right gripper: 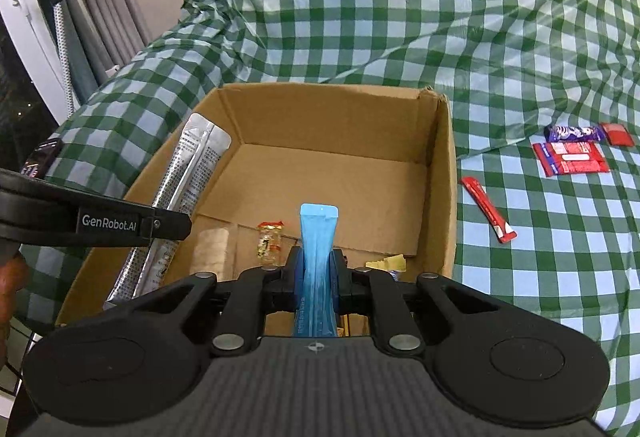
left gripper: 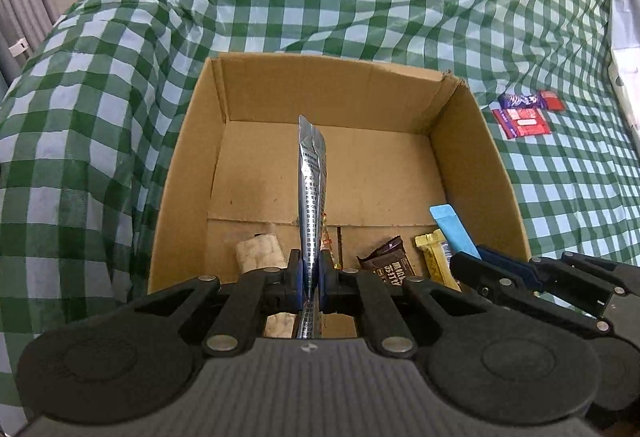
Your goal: Organize snacks
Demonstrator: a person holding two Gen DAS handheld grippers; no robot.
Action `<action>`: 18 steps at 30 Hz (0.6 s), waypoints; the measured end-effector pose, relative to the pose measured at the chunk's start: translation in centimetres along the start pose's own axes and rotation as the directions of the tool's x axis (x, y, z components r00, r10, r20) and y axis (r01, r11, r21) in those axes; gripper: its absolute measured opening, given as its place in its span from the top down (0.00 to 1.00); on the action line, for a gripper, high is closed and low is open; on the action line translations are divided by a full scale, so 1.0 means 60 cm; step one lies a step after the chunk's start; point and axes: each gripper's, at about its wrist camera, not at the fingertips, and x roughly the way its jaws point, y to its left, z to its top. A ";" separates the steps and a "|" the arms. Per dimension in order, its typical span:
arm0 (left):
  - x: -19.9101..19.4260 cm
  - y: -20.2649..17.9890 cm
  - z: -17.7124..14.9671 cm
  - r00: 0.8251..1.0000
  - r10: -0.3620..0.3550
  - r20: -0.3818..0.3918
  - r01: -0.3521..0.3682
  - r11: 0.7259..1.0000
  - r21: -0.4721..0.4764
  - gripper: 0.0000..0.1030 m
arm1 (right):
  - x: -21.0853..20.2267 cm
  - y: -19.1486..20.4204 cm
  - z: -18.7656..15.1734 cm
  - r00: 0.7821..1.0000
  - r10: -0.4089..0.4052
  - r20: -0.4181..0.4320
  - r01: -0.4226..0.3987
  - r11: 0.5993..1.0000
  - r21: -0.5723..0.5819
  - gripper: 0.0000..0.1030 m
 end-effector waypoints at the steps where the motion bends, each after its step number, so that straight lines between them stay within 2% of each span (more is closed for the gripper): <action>1: 0.004 -0.001 0.001 1.000 0.003 -0.004 -0.003 1.000 0.002 0.93 | 0.003 -0.001 0.000 1.000 -0.001 -0.003 0.002 1.000 0.002 0.86; 5: 0.022 0.000 0.002 0.999 0.026 -0.022 -0.026 1.000 0.004 0.92 | 0.017 -0.004 0.000 1.000 -0.007 -0.013 0.007 1.000 0.014 0.86; 6: 0.026 0.002 0.003 0.999 0.033 -0.024 -0.033 0.999 -0.001 0.83 | 0.020 -0.005 0.000 1.000 -0.007 -0.015 0.008 1.000 0.015 0.86; 7: 0.028 0.005 0.004 0.999 0.041 -0.026 -0.041 0.999 -0.006 0.72 | 0.023 -0.005 0.001 1.000 -0.006 -0.016 0.007 1.000 0.015 0.85; 8: 0.028 0.008 0.005 0.998 0.052 -0.024 -0.052 0.999 -0.010 0.33 | 0.026 -0.006 0.002 1.000 -0.003 -0.016 0.004 1.000 0.019 0.82; 9: 0.025 0.010 0.006 0.998 0.068 -0.016 -0.069 0.998 -0.015 0.04 | 0.028 -0.007 0.005 1.000 -0.004 -0.014 0.004 1.000 0.029 0.80; 10: 0.019 0.013 0.005 0.992 0.128 0.009 -0.127 0.992 -0.027 0.00 | 0.028 -0.008 0.008 1.000 -0.007 -0.010 0.008 0.999 0.042 0.71; 11: 0.013 0.017 0.001 0.985 0.164 0.043 -0.163 0.986 -0.028 0.00 | 0.027 -0.010 0.011 1.000 -0.010 -0.007 0.010 0.999 0.052 0.61; 12: 0.009 0.020 -0.001 0.985 0.164 0.047 -0.163 0.986 -0.018 0.00 | 0.022 -0.013 0.013 1.000 -0.028 0.005 0.028 0.997 0.068 0.48; 13: 0.007 0.022 -0.003 0.987 0.155 0.031 -0.155 0.988 -0.010 0.00 | 0.017 -0.014 0.013 0.999 -0.039 0.010 0.038 0.996 0.078 0.29; 15: 0.000 0.027 -0.015 0.989 0.146 -0.006 -0.146 0.989 -0.005 0.00 | 0.005 -0.013 0.009 0.999 -0.041 0.017 0.039 0.996 0.077 0.22; 18: -0.028 0.028 -0.048 0.986 0.166 0.007 -0.166 0.986 0.005 0.00 | -0.017 -0.007 -0.011 0.999 -0.038 -0.007 0.039 0.997 0.065 0.16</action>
